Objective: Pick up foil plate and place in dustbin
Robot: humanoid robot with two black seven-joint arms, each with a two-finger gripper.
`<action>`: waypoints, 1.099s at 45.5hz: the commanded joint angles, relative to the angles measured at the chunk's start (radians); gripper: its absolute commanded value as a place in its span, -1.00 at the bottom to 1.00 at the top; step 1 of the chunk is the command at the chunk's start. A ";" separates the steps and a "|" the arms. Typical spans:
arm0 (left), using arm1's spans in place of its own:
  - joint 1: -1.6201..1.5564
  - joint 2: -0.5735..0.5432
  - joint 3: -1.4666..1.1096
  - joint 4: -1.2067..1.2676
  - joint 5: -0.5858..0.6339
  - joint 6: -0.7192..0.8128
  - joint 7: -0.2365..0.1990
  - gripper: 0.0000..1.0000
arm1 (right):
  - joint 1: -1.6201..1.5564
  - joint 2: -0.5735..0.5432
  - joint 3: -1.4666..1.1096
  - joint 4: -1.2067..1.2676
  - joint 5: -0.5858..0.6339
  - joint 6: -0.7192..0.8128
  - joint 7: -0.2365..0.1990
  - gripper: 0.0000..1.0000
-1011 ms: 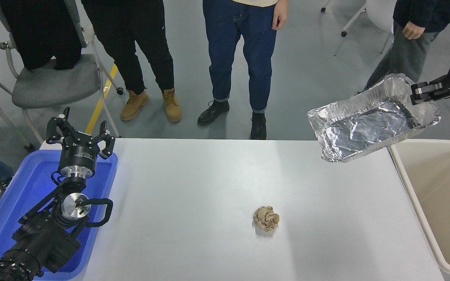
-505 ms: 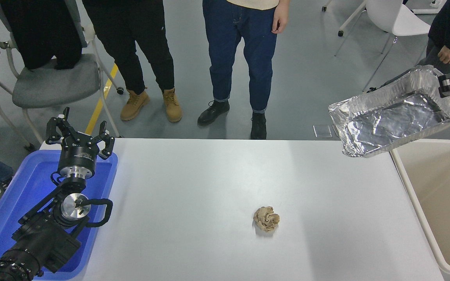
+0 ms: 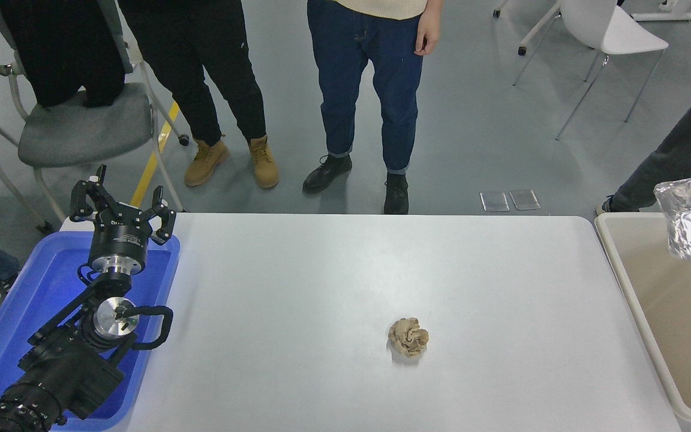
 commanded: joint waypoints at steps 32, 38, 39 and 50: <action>0.000 0.000 -0.002 0.001 0.000 0.000 -0.003 0.98 | -1.072 0.310 0.604 -0.630 0.308 -0.247 0.018 -1.00; 0.000 0.000 -0.002 0.001 0.000 0.000 -0.003 0.98 | -1.070 0.319 0.605 -0.630 0.308 -0.247 0.014 -1.00; 0.000 0.000 0.000 0.001 0.000 0.000 -0.003 0.98 | -1.068 0.319 0.607 -0.630 0.308 -0.247 0.011 -1.00; 0.000 0.000 0.000 0.001 0.000 0.001 -0.003 0.98 | -1.064 0.317 0.613 -0.632 0.309 -0.247 -0.005 1.00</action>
